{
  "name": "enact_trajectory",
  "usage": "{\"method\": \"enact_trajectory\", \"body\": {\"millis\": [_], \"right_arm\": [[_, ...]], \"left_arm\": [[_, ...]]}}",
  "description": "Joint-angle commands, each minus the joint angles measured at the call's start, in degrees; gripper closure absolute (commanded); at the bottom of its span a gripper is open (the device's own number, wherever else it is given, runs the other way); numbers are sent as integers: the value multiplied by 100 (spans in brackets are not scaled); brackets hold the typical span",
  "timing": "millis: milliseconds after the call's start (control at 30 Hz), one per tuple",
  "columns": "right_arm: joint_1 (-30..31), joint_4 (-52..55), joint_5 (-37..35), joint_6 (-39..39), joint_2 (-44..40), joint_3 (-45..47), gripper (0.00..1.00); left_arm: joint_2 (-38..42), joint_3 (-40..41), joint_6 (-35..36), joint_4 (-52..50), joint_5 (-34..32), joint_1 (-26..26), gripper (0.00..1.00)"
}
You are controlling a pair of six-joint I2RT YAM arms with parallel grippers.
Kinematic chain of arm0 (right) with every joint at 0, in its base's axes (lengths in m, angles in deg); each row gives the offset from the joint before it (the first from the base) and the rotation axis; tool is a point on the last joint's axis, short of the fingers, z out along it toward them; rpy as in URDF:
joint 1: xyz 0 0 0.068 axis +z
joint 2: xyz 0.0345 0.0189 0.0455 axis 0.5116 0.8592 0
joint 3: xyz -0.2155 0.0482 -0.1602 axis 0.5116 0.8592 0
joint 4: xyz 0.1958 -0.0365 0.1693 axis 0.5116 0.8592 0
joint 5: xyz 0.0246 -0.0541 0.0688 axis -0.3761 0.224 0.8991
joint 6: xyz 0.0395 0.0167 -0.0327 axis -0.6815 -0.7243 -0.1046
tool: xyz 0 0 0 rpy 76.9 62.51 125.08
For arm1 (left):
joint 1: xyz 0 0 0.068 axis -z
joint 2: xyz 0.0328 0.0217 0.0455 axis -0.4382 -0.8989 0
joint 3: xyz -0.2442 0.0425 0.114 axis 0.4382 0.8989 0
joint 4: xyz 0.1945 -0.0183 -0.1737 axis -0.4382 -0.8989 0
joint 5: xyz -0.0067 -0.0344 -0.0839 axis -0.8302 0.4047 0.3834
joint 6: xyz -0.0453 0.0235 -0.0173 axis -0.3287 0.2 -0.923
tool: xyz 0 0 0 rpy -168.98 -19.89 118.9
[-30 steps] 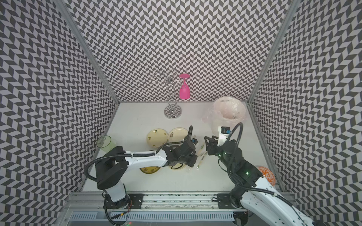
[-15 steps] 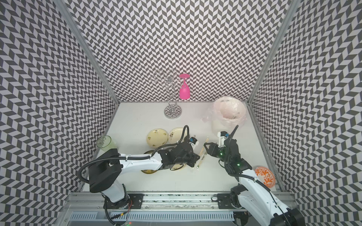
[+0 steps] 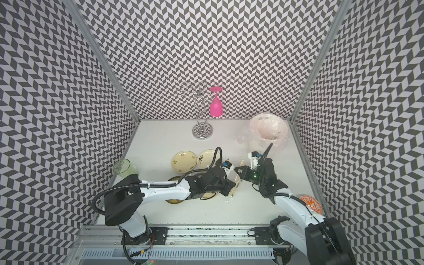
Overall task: Remove the packaging of disposable chopsticks
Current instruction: Remove the packet bag from the disposable chopsticks.
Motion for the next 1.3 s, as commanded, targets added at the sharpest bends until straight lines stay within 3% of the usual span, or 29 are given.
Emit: {"method": "enact_trajectory", "body": {"millis": [0, 100, 200, 533, 633, 800, 967, 1067, 1167, 1267], "right_arm": [[-38, -313, 23, 184, -45, -193, 100], [-38, -92, -143, 327, -232, -349, 100], [-35, 94, -390, 456, -525, -509, 100], [-37, 198, -435, 653, -1435, -1393, 100], [-38, -202, 5, 489, -1610, -1505, 100], [-9, -752, 407, 127, -1723, -1584, 100], [64, -515, 770, 142, -1625, -1888, 100], [170, -480, 831, 115, -1678, -1910, 100], [195, -483, 823, 61, -1750, -1910, 100], [204, -498, 804, 19, -1803, -1952, 100]], "left_arm": [[52, -71, 32, 41, -141, 32, 74], [99, -103, 49, -97, -254, 37, 56], [365, -33, 112, -137, -333, 32, 48], [2432, 1039, 875, 364, 342, -18, 50], [2691, 1075, 821, 240, 433, -153, 48], [2982, 1228, 709, 961, 930, -226, 46], [2825, 1002, 866, 712, 653, -269, 49], [2697, 888, 963, 729, 847, -268, 53], [2636, 845, 972, 821, 1084, -268, 62], [2612, 882, 935, 870, 1183, -266, 79]]}}
